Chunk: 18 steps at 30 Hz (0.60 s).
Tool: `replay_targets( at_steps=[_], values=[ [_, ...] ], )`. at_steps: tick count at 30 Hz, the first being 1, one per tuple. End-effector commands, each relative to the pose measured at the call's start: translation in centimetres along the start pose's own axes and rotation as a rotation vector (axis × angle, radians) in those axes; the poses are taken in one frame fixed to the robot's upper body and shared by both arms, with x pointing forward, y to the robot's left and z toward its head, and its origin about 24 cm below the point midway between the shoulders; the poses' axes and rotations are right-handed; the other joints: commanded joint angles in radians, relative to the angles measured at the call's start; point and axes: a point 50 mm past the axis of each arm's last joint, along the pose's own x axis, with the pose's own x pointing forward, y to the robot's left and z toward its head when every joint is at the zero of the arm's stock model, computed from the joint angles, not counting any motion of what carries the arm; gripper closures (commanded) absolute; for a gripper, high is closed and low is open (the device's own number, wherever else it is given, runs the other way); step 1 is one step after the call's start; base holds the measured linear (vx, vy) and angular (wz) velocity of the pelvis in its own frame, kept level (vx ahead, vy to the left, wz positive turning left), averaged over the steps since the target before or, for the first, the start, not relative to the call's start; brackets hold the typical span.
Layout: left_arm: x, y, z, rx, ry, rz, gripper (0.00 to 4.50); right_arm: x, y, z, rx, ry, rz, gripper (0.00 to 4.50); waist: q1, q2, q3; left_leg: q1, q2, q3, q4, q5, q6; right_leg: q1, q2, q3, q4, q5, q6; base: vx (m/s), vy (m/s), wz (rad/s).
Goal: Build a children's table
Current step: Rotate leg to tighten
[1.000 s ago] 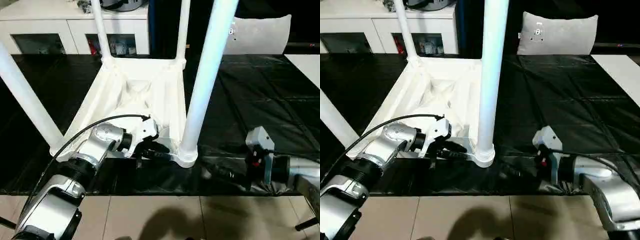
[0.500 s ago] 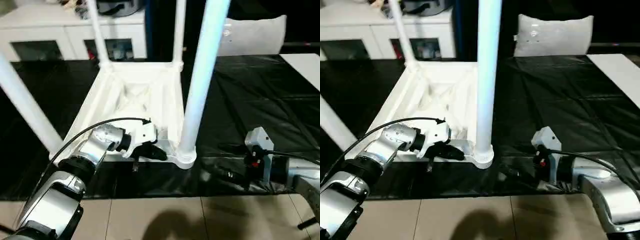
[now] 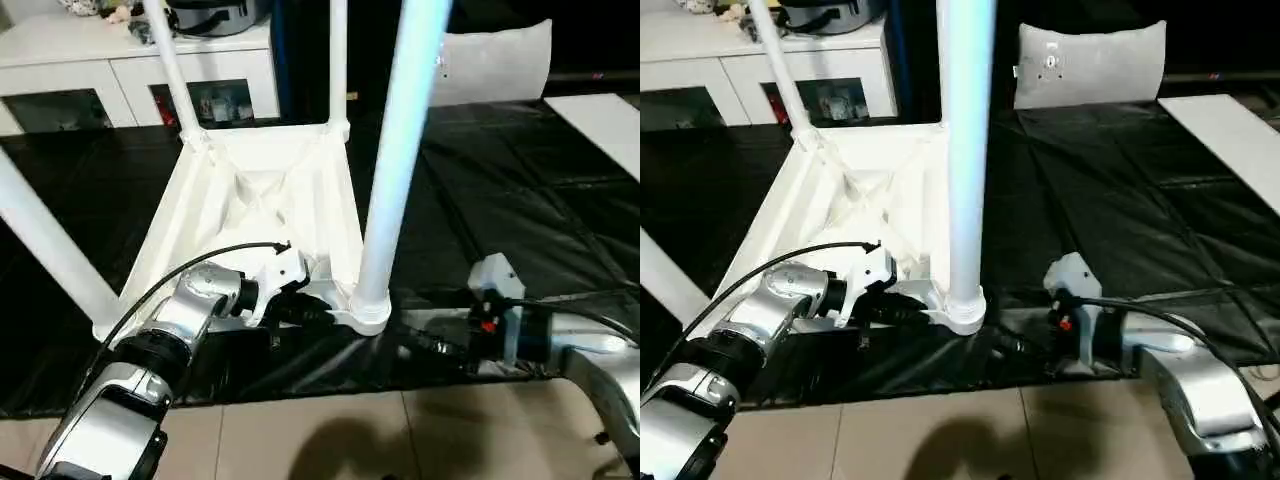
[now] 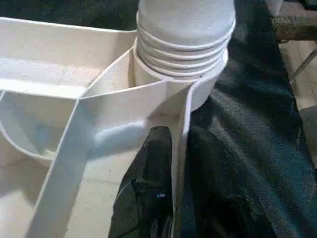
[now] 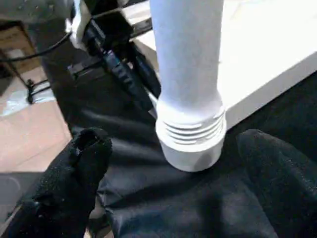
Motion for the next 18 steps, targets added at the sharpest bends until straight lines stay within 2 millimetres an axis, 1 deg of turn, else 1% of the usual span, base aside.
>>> replay_targets(
  at_steps=[1,2,3,6,7,8,10,11,12,13,14,15,16,17,18],
  values=[
    [-0.4,0.1,-0.3,-0.003,0.023,0.01,3.81,0.1,-0.3,0.4,-0.031,0.006,0.007,0.0,0.003,-0.008,-0.051,-0.004,0.026,-0.016,-0.063,-0.261,0.07,0.049,-0.071,0.042,-0.084,-0.521,0.039,0.0,0.0,0.0],
    [-0.4,0.0,-0.5,-0.011,0.032,0.002,3.81,0.1,-0.4,0.4,-0.035,0.01,0.001,0.0,0.003,-0.016,-0.055,-0.008,0.031,-0.017,-0.065,-0.234,0.076,0.051,-0.069,0.046,-0.078,-0.487,0.033,0.0,0.0,0.0],
    [-0.4,-0.1,-0.6,-0.012,0.034,0.0,3.81,0.1,-0.4,0.4,-0.036,0.01,0.001,0.0,0.005,-0.014,-0.056,-0.008,0.032,-0.017,-0.065,-0.227,0.078,0.052,-0.07,0.047,-0.076,-0.48,0.029,0.0,0.0,0.0],
    [-0.4,0.0,-0.3,-0.024,-0.003,0.018,3.81,0.1,-0.5,1.0,-0.035,-0.017,0.011,0.0,0.005,-0.011,-0.054,-0.006,0.037,-0.018,-0.067,-0.227,0.082,0.05,-0.072,0.05,-0.074,-0.481,0.016,0.0,0.0,0.0],
    [-0.4,0.0,-0.3,-0.034,-0.014,0.016,3.81,0.1,-0.5,1.1,-0.037,-0.02,0.015,0.0,0.004,-0.018,-0.053,-0.004,0.038,-0.017,-0.068,-0.234,0.081,0.048,-0.072,0.05,-0.075,-0.489,0.017,0.0,0.0,0.0],
    [-0.4,0.0,-0.2,-0.041,-0.02,0.014,3.81,0.1,-0.6,1.1,-0.038,-0.02,0.017,0.0,0.005,-0.019,-0.052,-0.003,0.037,-0.017,-0.067,-0.237,0.08,0.048,-0.074,0.051,-0.075,-0.499,0.017,0.0,0.0,0.0],
    [-0.7,-0.2,-1.1,-0.052,0.023,0.006,4.07,0.4,-0.8,1.1,-0.048,-0.007,0.024,0.0,0.004,-0.017,-0.051,-0.002,0.037,-0.016,-0.068,-0.242,0.079,0.046,-0.074,0.051,-0.077,-0.507,0.017,0.0,0.0,0.0],
    [-0.9,-0.3,-1.5,-0.048,0.05,0.006,4.07,0.6,-0.9,1.2,-0.048,-0.005,0.027,0.0,0.002,-0.028,-0.051,-0.003,0.037,-0.015,-0.068,-0.245,0.079,0.046,-0.074,0.051,-0.079,-0.516,0.022,0.0,0.0,0.0],
    [-0.9,-0.3,-1.6,-0.047,0.055,0.006,4.19,0.6,-1.0,1.3,-0.048,-0.004,0.028,0.0,0.004,-0.023,-0.051,-0.001,0.036,-0.016,-0.067,-0.248,0.077,0.046,-0.075,0.049,-0.077,-0.522,0.022,0.0,0.0,0.0],
    [-1.1,-0.3,-1.8,-0.051,0.063,0.004,4.28,0.8,-1.0,1.4,-0.048,-0.003,0.034,0.0,0.0,-0.021,-0.05,-0.002,0.034,-0.016,-0.067,-0.25,0.075,0.046,-0.075,0.049,-0.079,-0.535,0.029,0.0,0.0,0.0],
    [-1.1,-0.3,-1.8,-0.051,0.063,0.004,4.39,0.8,-1.0,1.4,-0.048,-0.003,0.034,0.0,-0.002,-0.021,-0.048,-0.001,0.035,-0.016,-0.067,-0.254,0.073,0.045,-0.075,0.049,-0.081,-0.541,0.032,0.0,0.0,0.0],
    [-1.1,-0.3,-1.8,-0.05,0.062,0.005,4.46,0.9,-1.0,1.5,-0.052,-0.003,0.04,0.0,-0.003,-0.03,-0.05,-0.002,0.034,-0.015,-0.066,-0.249,0.074,0.044,-0.075,0.05,-0.081,-0.542,0.035,0.0,0.0,0.0],
    [-1.3,-0.4,-1.8,-0.051,0.057,0.007,4.49,1.2,-1.1,1.7,-0.059,-0.003,0.05,0.0,0.0,-0.034,-0.051,-0.003,0.034,-0.015,-0.067,-0.237,0.076,0.046,-0.076,0.052,-0.078,-0.537,0.035,0.0,0.0,0.0],
    [-1.3,-0.4,-1.7,-0.049,0.054,0.009,4.49,1.4,-1.1,1.8,-0.065,-0.002,0.052,0.0,0.001,-0.03,-0.052,-0.005,0.037,-0.017,-0.068,-0.232,0.076,0.048,-0.079,0.052,-0.073,-0.526,0.029,0.0,0.0,0.0],
    [-1.4,-0.4,-1.7,-0.044,0.043,0.021,4.49,1.9,-1.4,2.1,-0.089,-0.001,0.059,0.0,-0.001,-0.03,-0.054,-0.008,0.041,-0.019,-0.069,-0.224,0.077,0.048,-0.079,0.054,-0.068,-0.506,0.022,0.0,0.0,0.0]
  ],
)
